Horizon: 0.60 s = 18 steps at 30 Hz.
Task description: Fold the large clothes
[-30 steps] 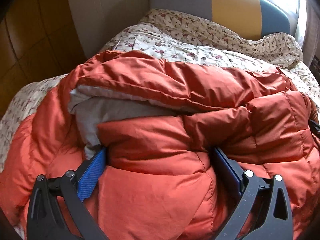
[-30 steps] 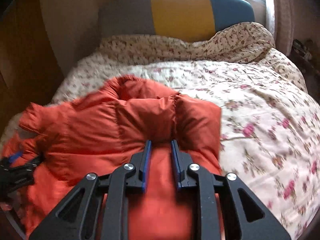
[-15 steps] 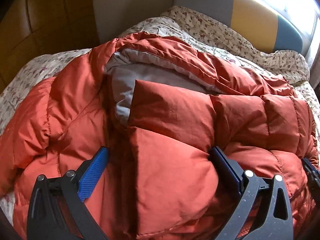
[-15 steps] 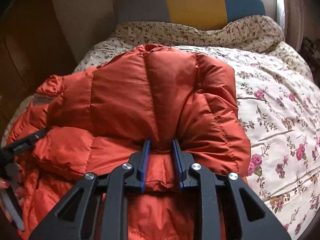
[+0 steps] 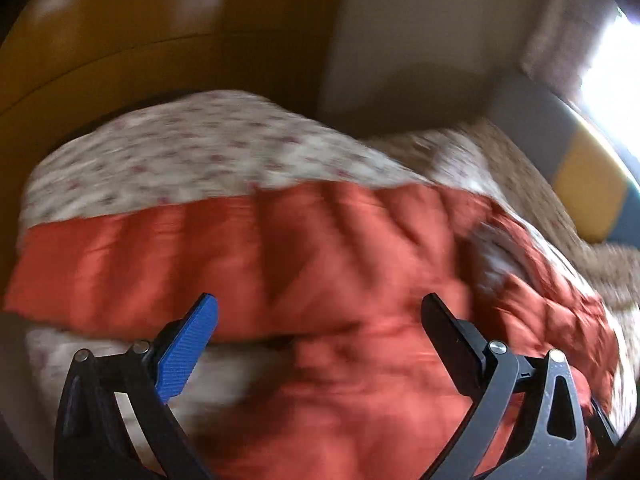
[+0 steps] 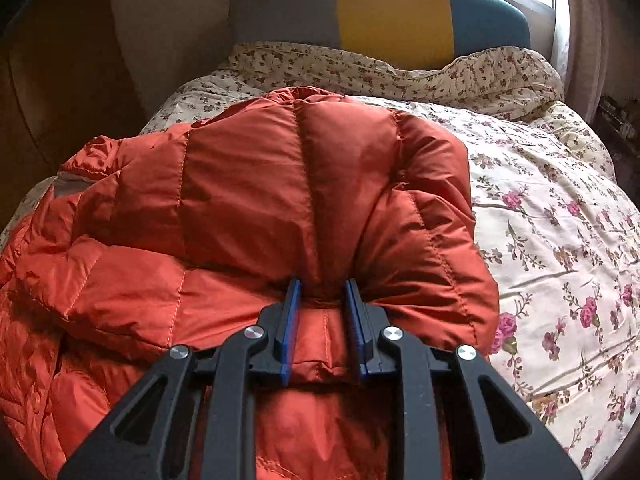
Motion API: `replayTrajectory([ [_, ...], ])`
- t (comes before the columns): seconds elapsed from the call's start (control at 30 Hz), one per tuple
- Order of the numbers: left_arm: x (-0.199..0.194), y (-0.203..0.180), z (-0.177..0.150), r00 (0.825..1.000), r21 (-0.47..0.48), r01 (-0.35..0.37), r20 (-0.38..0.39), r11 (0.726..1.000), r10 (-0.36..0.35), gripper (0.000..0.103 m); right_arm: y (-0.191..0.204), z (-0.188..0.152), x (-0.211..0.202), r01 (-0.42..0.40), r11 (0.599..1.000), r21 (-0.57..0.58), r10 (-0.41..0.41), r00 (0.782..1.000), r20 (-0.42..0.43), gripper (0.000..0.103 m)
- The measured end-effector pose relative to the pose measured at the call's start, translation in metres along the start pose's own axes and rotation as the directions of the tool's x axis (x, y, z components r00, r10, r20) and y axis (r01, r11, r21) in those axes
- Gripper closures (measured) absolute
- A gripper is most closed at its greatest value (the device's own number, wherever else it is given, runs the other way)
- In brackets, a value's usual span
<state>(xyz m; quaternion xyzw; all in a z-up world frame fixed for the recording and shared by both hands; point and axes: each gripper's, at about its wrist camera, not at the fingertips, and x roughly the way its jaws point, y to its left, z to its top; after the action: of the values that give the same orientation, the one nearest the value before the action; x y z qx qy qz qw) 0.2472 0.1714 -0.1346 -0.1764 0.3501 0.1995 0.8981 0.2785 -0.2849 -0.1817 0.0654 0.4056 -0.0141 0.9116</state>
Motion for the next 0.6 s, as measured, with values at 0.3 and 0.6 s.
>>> replayTrajectory([
  [0.3,-0.013,0.143,-0.011,0.978,-0.355,-0.208,-0.058,0.911,0.201,0.003,0.0,0.0,0.0,-0.001,1.0,0.0,0.001,1.0,0.001,0.081],
  [0.6,0.003,0.194,-0.021,0.978,-0.564,-0.208,-0.109,0.799,0.177,0.004,-0.001,0.0,0.0,-0.003,1.0,0.002,0.003,1.0,0.002,0.081],
])
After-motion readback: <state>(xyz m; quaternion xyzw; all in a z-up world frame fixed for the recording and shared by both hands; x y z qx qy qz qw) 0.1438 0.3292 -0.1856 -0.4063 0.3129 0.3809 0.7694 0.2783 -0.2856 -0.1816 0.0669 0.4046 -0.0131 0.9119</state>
